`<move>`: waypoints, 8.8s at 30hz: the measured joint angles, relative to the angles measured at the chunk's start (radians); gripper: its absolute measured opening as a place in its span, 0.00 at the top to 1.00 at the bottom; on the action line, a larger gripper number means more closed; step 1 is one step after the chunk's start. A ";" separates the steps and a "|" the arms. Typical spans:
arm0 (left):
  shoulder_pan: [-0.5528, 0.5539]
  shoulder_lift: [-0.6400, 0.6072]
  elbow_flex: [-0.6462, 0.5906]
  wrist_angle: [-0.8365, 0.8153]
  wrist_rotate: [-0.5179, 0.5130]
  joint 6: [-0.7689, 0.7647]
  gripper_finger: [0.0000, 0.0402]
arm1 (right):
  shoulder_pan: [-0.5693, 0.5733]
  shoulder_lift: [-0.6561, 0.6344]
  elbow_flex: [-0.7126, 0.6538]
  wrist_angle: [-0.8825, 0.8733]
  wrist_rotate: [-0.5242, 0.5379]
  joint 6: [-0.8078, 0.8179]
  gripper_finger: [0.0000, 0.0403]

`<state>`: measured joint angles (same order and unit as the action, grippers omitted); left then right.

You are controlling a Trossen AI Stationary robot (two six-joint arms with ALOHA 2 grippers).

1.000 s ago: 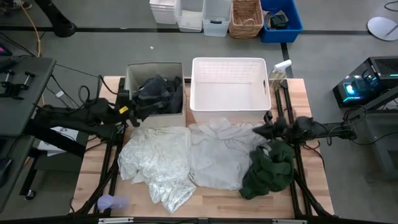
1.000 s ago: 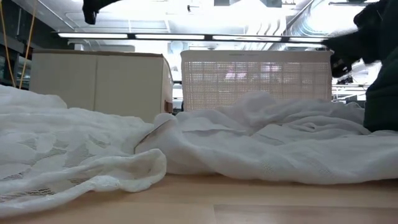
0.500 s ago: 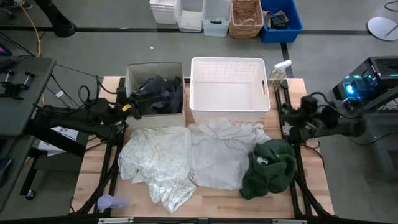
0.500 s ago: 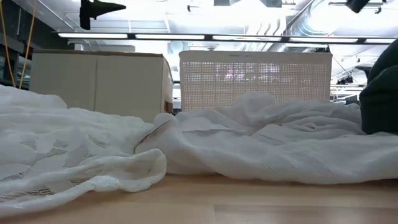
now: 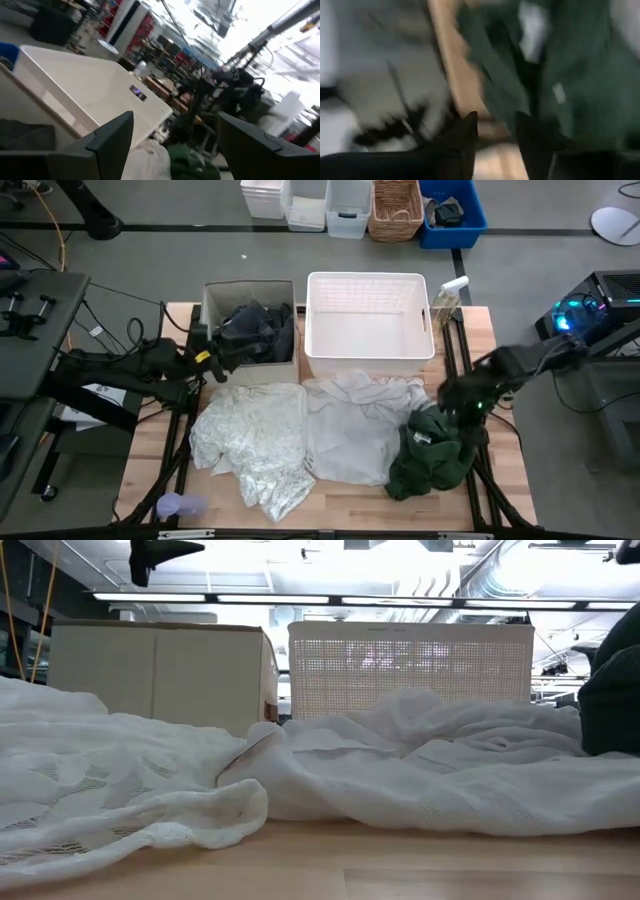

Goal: Sort clothes
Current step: Put the green shirt on the laundry organizer, then put the white shirt on the white basket

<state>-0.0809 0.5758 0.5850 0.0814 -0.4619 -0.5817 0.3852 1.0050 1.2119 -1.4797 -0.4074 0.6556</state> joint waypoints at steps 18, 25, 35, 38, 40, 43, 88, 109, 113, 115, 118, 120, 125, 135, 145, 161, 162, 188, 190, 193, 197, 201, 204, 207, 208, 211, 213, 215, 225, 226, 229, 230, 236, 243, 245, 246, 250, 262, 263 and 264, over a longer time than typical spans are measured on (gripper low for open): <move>0.000 -0.104 0.000 -0.211 0.228 0.016 0.33 | 0.398 0.243 -0.221 0.317 0.306 0.500 0.51; 0.000 -0.119 0.000 -0.277 0.227 0.007 0.33 | 0.399 0.395 -0.477 0.608 0.339 0.576 0.51; 0.001 -0.119 0.000 -0.264 0.214 -0.045 0.33 | 0.390 0.429 -0.591 0.780 0.243 0.736 0.90; 0.001 -0.119 0.000 -0.262 0.207 -0.045 0.33 | 0.393 0.380 -0.562 0.730 0.241 0.728 0.93; 0.001 -0.119 0.000 -0.261 0.195 -0.047 0.33 | 0.396 0.338 -0.506 0.643 0.241 0.720 0.93; 0.001 -0.119 0.000 -0.257 0.174 -0.070 0.33 | 0.398 0.260 -0.331 0.523 0.303 0.705 0.93; 0.002 -0.116 0.001 0.962 0.092 0.489 0.33 | -0.686 1.242 1.097 1.976 0.279 -0.414 0.93; 0.001 -0.116 0.000 0.879 0.092 0.488 0.33 | -0.704 1.164 1.099 1.283 0.128 -0.508 0.21; 0.001 -0.116 0.000 0.801 0.074 0.488 0.33 | -0.700 1.110 1.099 1.126 0.172 -0.617 0.22; 0.001 -0.116 0.000 0.775 0.047 0.488 0.33 | -0.699 1.109 1.099 1.126 0.138 -0.567 0.24; 0.001 -0.115 0.000 0.759 0.012 0.488 0.33 | -0.688 1.148 1.100 1.149 0.023 -0.431 0.27; 0.001 -0.114 0.000 0.749 -0.001 0.488 0.33 | -0.684 1.189 1.098 1.162 -0.118 -0.355 0.29; 0.001 -0.114 0.000 0.745 -0.012 0.478 0.33 | -0.659 1.213 1.097 1.108 -0.281 -0.275 0.31; 0.001 -0.112 0.000 0.721 -0.020 0.418 0.33 | -0.672 1.180 1.097 1.188 0.247 -0.368 0.35; 0.002 -0.080 0.000 0.650 -0.038 0.400 0.33 | -0.673 1.140 1.097 1.139 0.193 -0.489 0.35; 0.041 0.246 0.181 -0.075 -0.340 0.299 0.33 | -0.694 1.080 1.097 0.668 0.326 -0.790 0.35; 0.056 0.276 0.227 -0.166 -0.354 0.292 0.33 | -0.694 1.079 1.097 0.667 0.326 -0.794 0.35; 0.765 0.839 0.381 -1.045 0.059 0.247 0.60 | -0.650 0.585 1.098 0.596 0.302 -0.705 0.35; 0.777 0.899 0.383 -1.044 0.110 0.243 0.60 | -0.633 0.557 1.098 0.597 0.303 -0.698 0.35; 0.770 0.979 0.386 -1.038 0.142 0.246 0.60 | -0.609 0.527 1.098 0.593 0.330 -0.681 0.35; 0.760 1.002 0.434 -1.107 0.177 0.285 0.60 | -0.574 0.507 1.098 0.548 0.358 -0.677 0.35; 0.755 0.928 0.557 -1.152 0.197 0.312 0.60 | -0.539 0.518 1.098 0.416 0.328 -0.647 0.35; 0.760 0.856 0.667 -1.128 0.187 0.333 0.60 | -0.496 0.551 1.097 0.264 0.325 -0.615 0.35; 0.761 0.807 0.761 -1.136 0.200 0.369 0.60 | -0.449 0.598 1.096 0.099 0.329 -0.600 0.35; 0.761 0.789 0.790 -1.136 0.217 0.381 0.60 | -0.433 0.617 1.096 0.045 0.330 -0.590 0.35; 0.760 0.748 0.862 -1.150 0.282 0.393 0.60 | -0.384 0.680 1.096 -0.071 0.343 -0.573 0.35; 0.760 0.727 0.903 -1.164 0.341 0.392 0.60 | -0.352 0.729 1.096 -0.097 0.354 -0.569 0.35; 0.760 0.698 0.942 -1.166 0.407 0.360 0.60 | -0.317 0.780 1.096 -0.087 0.358 -0.565 0.35; 0.620 0.497 0.982 -1.013 0.580 0.222 0.60 | -0.179 0.958 0.827 -0.040 0.377 -0.604 0.35; 0.593 0.481 0.982 -0.987 0.558 0.217 0.60 | -0.174 0.952 0.752 -0.018 0.376 -0.574 0.35; 0.510 0.443 0.982 -0.915 0.481 0.216 0.60 | -0.173 0.917 0.508 0.109 0.374 -0.477 0.35; 0.484 0.434 0.982 -0.895 0.456 0.215 0.60 | -0.177 0.896 0.428 0.157 0.374 -0.433 0.35; 0.378 0.421 0.982 -0.828 0.363 0.215 0.60 | -0.202 0.835 0.134 0.449 0.393 -0.100 0.35; 0.315 0.467 0.982 -0.814 0.343 0.215 0.60 | -0.187 0.884 0.016 0.571 0.515 0.142 0.35; 0.305 0.486 0.982 -0.796 0.324 0.200 0.60 | -0.188 0.907 -0.001 0.600 0.518 0.176 0.35; 0.299 0.496 0.982 -0.785 0.307 0.181 0.60 | -0.185 0.918 -0.006 0.610 0.518 0.178 0.35; 0.286 0.536 0.982 -0.759 0.286 0.171 0.60 | -0.152 0.945 -0.013 0.621 0.580 0.145 0.48; 0.183 0.518 0.982 -0.453 0.372 0.152 0.60 | -0.037 0.721 0.043 0.497 0.479 -0.016 0.99; 0.175 0.515 0.982 -0.423 0.372 0.163 0.60 | -0.032 0.677 0.059 0.495 0.478 -0.036 0.99; 0.168 0.511 0.983 -0.397 0.371 0.171 0.60 | -0.030 0.633 0.079 0.495 0.478 -0.050 0.99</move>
<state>0.0868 1.0865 1.5681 -0.3159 -0.0913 -0.4103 0.3553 1.6383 1.2905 -0.9850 0.0706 0.6059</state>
